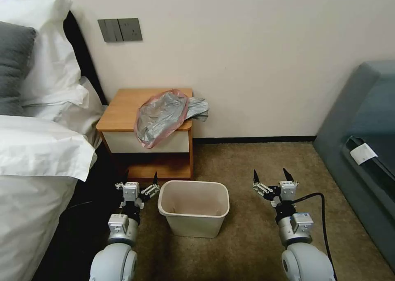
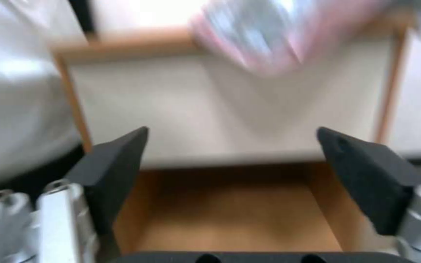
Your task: Pick up the garbage bag from the table and place it over the trash can.
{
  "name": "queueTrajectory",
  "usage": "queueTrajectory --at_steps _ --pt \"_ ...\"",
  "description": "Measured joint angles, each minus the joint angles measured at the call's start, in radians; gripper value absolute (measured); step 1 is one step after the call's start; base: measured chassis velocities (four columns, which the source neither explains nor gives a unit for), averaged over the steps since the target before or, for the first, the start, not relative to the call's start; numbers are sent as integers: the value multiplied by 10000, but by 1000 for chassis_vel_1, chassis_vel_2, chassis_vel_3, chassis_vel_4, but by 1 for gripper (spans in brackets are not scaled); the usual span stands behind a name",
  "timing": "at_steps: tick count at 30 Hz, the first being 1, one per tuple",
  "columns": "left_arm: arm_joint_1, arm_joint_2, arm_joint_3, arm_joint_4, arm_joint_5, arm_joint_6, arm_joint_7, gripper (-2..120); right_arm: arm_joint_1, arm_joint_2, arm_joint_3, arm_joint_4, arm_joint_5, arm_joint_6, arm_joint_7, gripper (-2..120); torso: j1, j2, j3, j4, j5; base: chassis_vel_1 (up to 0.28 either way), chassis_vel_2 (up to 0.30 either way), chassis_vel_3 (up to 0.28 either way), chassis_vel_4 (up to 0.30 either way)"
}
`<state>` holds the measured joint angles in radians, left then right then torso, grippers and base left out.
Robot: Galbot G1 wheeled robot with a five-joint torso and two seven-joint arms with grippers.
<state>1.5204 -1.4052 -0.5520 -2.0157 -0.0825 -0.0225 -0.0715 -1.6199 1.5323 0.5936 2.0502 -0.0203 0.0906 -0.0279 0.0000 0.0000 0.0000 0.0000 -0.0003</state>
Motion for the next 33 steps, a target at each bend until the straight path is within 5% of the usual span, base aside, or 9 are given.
queueTrajectory --at_steps 3,6,18,23,28,33 --pt "-445 1370 -55 -274 -1200 -347 -1109 81 -999 481 627 734 -301 1301 -433 100 0 0 0 -1 0 0 0 0 0" --pt "-447 1715 54 -426 -1670 -400 -1270 81 -1484 683 892 1097 -362 1891 -627 100 0 1 -1 -7 4 0 0 0 0" --pt "50 1730 299 -527 -1972 -181 -1304 82 -892 16 741 593 -1197 3196 -105 100 0 1 -1 -1 3 0 0 0 0" --pt "232 1450 251 -117 -1283 -574 -1309 83 444 -1215 647 -163 -3561 4236 158 100 0 0 0 -1 3 0 0 0 0" --pt "605 1086 213 -49 -910 -735 -1383 83 2011 -2715 -257 -845 -5861 3345 617 100 0 0 0 0 5 0 0 0 0" --pt "601 864 173 18 -774 -759 -1370 83 3325 -3417 -1008 -1486 -6917 2673 520 100 0 0 0 0 6 0 0 0 0"
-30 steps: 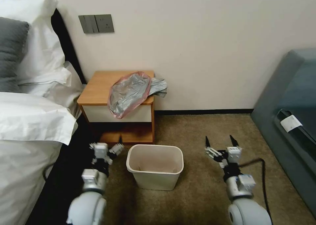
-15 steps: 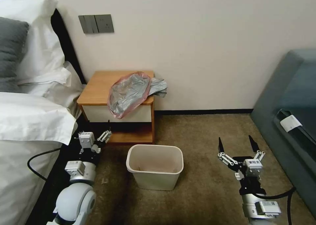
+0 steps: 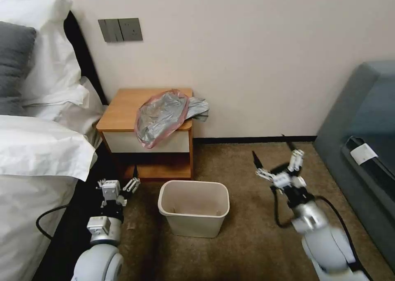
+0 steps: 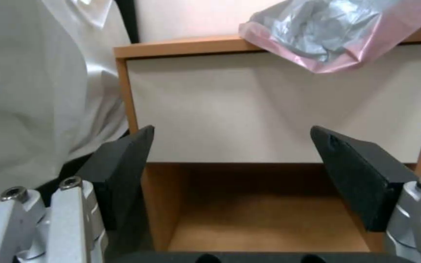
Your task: Pick up the garbage bag from the table and place it over the trash can.
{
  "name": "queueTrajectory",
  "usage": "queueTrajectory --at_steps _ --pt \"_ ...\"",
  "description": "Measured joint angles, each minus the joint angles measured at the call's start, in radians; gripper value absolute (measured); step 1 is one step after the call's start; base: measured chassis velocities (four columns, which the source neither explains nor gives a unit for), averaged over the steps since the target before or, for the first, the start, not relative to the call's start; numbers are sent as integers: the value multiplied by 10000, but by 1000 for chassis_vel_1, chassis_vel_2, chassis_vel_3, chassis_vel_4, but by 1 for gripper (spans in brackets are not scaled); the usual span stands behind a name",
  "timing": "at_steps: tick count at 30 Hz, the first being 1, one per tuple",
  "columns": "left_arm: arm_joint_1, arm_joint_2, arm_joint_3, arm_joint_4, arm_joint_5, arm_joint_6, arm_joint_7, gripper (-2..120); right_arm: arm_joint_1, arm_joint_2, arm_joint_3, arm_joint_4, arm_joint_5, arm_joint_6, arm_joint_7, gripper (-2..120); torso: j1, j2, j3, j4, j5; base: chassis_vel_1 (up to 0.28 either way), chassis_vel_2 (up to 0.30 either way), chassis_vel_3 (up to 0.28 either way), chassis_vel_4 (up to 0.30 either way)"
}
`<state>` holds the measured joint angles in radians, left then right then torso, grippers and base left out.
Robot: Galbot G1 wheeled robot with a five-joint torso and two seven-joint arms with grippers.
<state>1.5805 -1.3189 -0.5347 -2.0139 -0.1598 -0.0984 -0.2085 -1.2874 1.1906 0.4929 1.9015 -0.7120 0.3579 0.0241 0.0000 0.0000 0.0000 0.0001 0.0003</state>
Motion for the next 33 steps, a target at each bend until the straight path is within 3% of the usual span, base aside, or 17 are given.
queueTrajectory --at_steps 3,10,12,17,20,33 --pt "-249 -242 -68 71 37 67 52 84 1481 -220 -650 -796 -1243 -174 -432 100 0 0 1 -1 -2 0 0 0 0" --pt "-527 -280 -75 396 13 137 66 84 3603 -180 -2235 -2559 -2181 -372 -1083 100 1 0 2 -1 -4 0 0 0 0" --pt "-812 -351 -104 649 10 139 74 84 4831 92 -2992 -3793 -2931 -191 -1253 100 1 -1 1 -1 -4 0 0 0 0" --pt "-1224 -416 -28 986 5 206 87 84 6371 824 -3477 -5524 -4050 406 -1209 100 1 0 2 0 -4 0 0 0 0" --pt "-1373 -507 5 1328 56 150 -42 84 7090 1244 -3767 -6309 -4053 337 -1141 100 1 -1 1 0 -5 0 0 0 0" --pt "-1445 -545 58 1525 116 117 -121 84 7712 1455 -4211 -6970 -3473 -5 -885 100 1 -1 0 -1 -3 0 0 0 0"
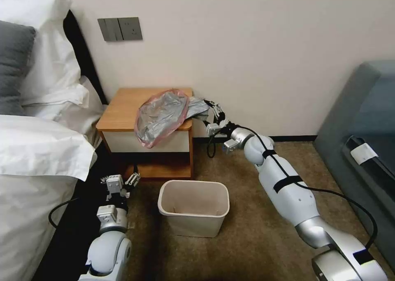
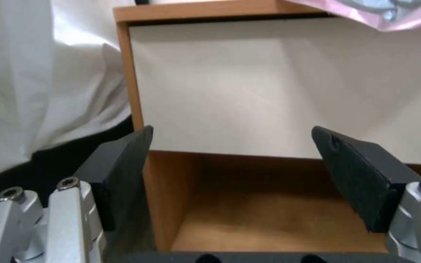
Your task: Pick up the garbage bag from the table and place it over the trash can.
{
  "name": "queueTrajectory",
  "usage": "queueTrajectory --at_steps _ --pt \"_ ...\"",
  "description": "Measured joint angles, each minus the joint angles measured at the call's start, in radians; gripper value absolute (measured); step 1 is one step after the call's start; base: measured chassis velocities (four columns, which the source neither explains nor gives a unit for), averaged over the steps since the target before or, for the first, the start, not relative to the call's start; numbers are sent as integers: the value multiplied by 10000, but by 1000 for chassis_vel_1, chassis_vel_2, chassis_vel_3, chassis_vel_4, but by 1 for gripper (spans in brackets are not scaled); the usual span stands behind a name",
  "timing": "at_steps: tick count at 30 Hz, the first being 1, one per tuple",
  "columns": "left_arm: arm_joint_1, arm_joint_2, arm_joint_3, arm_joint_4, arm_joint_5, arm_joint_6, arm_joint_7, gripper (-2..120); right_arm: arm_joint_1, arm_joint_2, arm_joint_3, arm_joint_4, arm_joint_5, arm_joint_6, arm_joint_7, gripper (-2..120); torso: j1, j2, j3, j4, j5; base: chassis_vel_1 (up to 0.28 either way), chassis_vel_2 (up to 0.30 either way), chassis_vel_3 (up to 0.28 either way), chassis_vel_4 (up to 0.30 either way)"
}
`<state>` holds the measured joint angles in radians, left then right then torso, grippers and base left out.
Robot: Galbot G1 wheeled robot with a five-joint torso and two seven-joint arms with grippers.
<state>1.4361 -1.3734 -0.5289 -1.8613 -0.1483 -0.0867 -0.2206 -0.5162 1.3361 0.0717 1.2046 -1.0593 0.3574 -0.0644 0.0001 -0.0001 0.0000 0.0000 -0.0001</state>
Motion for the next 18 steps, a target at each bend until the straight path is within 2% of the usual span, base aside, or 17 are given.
queueTrajectory --at_steps 18 --pt "-11 -244 113 95 204 17 -61 84 558 306 -354 -627 -24 -56 330 100 -1 0 0 2 0 0 0 0 0"
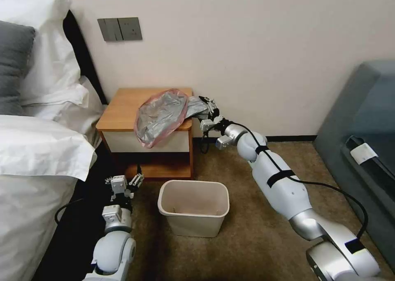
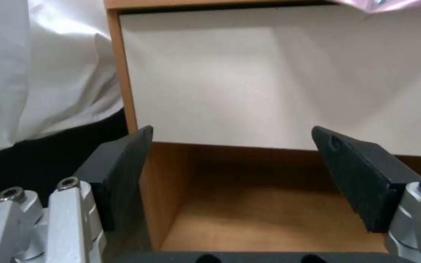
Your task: Pick up the garbage bag from the table and place it over the trash can.
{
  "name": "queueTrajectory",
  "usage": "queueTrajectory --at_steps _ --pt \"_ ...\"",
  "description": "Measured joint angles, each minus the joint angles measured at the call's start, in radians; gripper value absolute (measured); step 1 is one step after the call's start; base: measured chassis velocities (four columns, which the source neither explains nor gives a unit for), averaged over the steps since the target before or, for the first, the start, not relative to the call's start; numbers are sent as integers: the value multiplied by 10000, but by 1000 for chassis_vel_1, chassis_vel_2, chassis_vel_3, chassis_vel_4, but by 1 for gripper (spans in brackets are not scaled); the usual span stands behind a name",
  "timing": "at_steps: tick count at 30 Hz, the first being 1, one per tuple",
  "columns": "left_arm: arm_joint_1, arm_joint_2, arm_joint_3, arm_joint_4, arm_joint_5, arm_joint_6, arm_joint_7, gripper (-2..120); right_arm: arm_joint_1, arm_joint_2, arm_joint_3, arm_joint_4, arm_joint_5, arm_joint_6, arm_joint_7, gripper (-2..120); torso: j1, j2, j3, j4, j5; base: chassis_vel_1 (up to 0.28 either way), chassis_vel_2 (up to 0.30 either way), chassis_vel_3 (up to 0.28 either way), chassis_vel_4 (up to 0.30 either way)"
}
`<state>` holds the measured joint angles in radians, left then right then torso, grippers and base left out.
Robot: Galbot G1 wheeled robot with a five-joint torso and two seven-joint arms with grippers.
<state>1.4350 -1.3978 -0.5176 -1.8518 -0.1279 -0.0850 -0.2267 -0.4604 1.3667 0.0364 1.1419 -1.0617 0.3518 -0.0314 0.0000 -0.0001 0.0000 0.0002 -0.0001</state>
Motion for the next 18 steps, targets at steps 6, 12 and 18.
queueTrajectory --at_steps 6,12,18 --pt "4 103 -69 -65 -23 -8 -40 84 -21 -70 -16 -65 59 70 -17 84 0 0 0 -3 1 0 0 0 0" --pt "14 127 -54 -150 -34 -10 -80 83 -128 -7 51 -68 47 53 -8 61 0 0 0 -2 1 0 0 0 0" --pt "77 268 -67 -149 -31 -45 -104 84 -156 -67 41 -91 0 88 -8 36 0 0 0 -2 1 0 0 0 0"
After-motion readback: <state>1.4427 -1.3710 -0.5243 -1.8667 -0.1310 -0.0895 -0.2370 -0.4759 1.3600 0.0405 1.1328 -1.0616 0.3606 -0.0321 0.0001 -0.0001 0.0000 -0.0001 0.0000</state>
